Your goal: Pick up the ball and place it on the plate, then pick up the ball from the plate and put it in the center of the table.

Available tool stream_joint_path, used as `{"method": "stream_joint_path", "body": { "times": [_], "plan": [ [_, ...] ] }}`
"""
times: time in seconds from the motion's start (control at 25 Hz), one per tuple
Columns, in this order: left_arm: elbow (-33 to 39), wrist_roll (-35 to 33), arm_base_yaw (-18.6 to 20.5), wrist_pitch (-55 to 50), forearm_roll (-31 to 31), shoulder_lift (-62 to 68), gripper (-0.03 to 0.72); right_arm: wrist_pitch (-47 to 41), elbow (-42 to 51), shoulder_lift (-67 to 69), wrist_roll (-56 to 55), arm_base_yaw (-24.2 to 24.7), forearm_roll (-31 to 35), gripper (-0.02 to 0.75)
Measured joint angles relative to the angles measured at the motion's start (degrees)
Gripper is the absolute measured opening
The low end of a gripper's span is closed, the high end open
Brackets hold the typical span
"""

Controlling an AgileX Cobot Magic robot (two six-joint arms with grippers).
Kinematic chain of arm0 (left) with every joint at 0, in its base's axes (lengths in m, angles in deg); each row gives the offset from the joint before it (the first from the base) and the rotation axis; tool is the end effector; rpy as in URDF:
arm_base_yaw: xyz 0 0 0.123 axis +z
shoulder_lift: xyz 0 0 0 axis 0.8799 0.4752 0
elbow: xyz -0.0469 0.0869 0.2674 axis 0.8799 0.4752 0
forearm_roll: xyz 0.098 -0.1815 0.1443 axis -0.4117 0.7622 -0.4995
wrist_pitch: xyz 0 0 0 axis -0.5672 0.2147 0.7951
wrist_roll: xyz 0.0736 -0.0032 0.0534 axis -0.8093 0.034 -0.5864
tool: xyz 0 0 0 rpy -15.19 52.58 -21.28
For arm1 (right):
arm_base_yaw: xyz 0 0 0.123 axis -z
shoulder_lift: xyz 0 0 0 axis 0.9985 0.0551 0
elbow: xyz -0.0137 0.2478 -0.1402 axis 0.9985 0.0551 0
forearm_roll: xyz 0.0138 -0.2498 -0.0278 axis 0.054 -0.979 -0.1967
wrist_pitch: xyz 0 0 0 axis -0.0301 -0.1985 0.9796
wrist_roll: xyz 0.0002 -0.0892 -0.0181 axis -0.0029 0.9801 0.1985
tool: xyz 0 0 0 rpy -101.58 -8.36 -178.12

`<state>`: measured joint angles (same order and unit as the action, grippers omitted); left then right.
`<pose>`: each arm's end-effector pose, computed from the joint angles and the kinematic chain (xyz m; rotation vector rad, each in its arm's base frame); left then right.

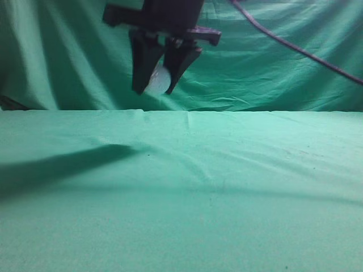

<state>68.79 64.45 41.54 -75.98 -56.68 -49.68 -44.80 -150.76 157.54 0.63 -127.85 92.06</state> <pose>0.0556 -0.0279 0.2652 0.6265 1.7317 -0.1173 0.3423 0.3046 0.2073 -1.1515 2.4885 0.2424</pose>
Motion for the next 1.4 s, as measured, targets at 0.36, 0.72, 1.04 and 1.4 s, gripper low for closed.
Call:
{"method": "stream_joint_path", "body": {
  "times": [0.36,0.72,1.04,1.4],
  "plan": [
    [0.0,0.0,0.0,0.0,0.0,0.0,0.0,2.5,-4.1,8.3,0.8,-0.7,0.0,0.323],
    [0.0,0.0,0.0,0.0,0.0,0.0,0.0,3.3,-5.0,7.7,1.0,-0.7,0.0,0.557],
    [0.0,0.0,0.0,0.0,0.0,0.0,0.0,-12.5,-15.2,1.9,0.4,-0.7,-0.2,0.257],
    [-0.1,0.0,0.0,-0.9,3.8,0.0,0.0,-24.0,-25.7,-4.9,-4.6,-0.7,0.7,0.0]
  ]
}}
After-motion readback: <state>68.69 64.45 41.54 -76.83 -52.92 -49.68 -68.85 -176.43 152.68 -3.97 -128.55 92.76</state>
